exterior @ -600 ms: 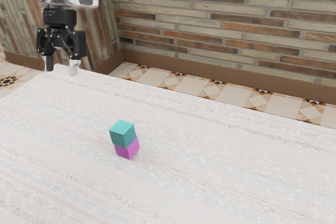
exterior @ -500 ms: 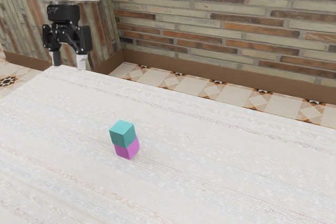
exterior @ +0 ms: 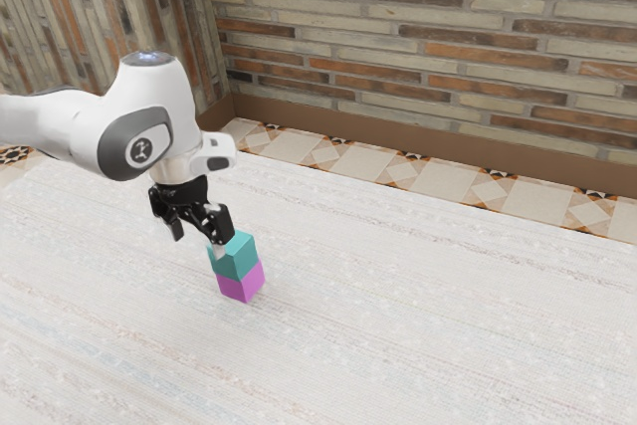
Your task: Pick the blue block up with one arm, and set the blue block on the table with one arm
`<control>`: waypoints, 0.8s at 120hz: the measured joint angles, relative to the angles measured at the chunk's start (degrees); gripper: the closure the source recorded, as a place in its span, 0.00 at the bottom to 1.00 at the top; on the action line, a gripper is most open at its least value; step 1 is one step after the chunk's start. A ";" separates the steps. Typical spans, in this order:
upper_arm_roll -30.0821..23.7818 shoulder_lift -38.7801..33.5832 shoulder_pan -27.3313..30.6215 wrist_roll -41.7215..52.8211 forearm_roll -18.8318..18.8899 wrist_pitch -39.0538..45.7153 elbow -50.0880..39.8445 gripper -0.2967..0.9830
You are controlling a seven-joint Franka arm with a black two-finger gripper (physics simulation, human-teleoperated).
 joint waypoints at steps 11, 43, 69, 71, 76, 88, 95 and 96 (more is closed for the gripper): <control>-0.01 2.07 0.00 0.03 0.43 6.06 -0.29 0.23; 0.45 7.62 -0.06 0.11 0.59 14.49 0.09 0.23; 1.03 10.08 -0.02 0.17 0.39 17.13 0.28 0.23; 1.06 10.19 0.02 0.17 0.38 17.27 0.30 0.23; 1.23 10.41 0.05 0.19 0.36 17.58 0.34 0.23; 1.35 10.80 0.28 0.23 0.35 18.14 0.42 0.23; 1.37 11.74 0.29 0.25 0.35 18.51 0.79 0.23; 1.37 11.87 0.29 0.25 0.35 18.57 0.85 0.23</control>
